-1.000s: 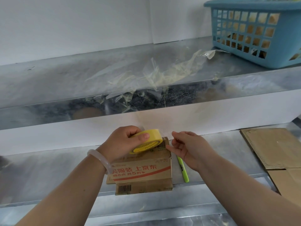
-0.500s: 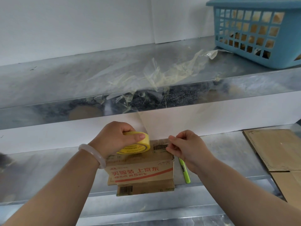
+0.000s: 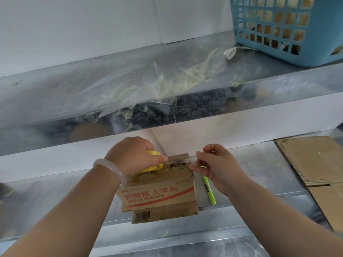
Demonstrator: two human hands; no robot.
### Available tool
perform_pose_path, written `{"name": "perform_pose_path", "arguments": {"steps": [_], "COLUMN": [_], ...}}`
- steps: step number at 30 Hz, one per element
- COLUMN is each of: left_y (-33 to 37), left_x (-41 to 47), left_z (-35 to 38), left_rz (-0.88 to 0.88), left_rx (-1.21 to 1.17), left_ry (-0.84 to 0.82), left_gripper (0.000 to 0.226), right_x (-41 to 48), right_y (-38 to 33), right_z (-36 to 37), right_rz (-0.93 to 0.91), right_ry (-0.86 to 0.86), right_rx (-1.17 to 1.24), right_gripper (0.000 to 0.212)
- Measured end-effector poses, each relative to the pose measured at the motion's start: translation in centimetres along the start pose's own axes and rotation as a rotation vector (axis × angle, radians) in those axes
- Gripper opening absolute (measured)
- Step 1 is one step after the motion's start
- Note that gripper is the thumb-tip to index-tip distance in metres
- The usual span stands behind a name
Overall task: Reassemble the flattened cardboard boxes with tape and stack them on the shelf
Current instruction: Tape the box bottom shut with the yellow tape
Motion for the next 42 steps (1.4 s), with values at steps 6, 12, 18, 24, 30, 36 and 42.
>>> {"name": "perform_pose_path", "arguments": {"steps": [6,12,18,24,30,36,42], "left_y": [0.6,1.3,1.5,1.4,1.5,1.1,1.0], "left_x": [0.7,0.9,1.4,1.4,1.2,1.0,1.1], "left_z": [0.2,0.2,0.2,0.3,0.4,0.5,0.4], "left_rz": [-0.013,-0.017,-0.022,-0.016,-0.011,-0.009,0.006], "left_rx": [0.084,0.13,0.124,0.122,0.126,0.133,0.146], "left_ry": [-0.04,-0.065,-0.064,-0.057,-0.056,-0.055,-0.058], "left_gripper": [0.053,0.048,0.047,0.049,0.046,0.049,0.057], "right_x": [1.0,2.3,2.8,2.2,2.1,1.8,0.8], "right_y": [2.1,4.5,6.2,6.9,9.1,10.7,5.1], "right_z": [-1.5,-1.8,-1.8,-1.6,-2.1,-2.7,-0.8], "right_rz": [0.025,0.056,0.026,0.056,0.252,0.408,-0.199], "right_ry": [0.005,0.02,0.124,0.167,0.143,0.144,0.137], "right_rx": [0.02,0.101,0.004,-0.024,0.154,0.169,-0.479], "right_gripper": [0.016,0.013,0.019,0.028,0.036,0.032,0.036]}}
Point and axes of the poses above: each hand's wrist, its own x-axis towards the middle knuckle, its own z-axis out of the palm, y = z × x, the point moved 4 cm from there along x, towards the middle knuckle, and after that the axes turned 3 degrees about -y, right-handed, at the moved point
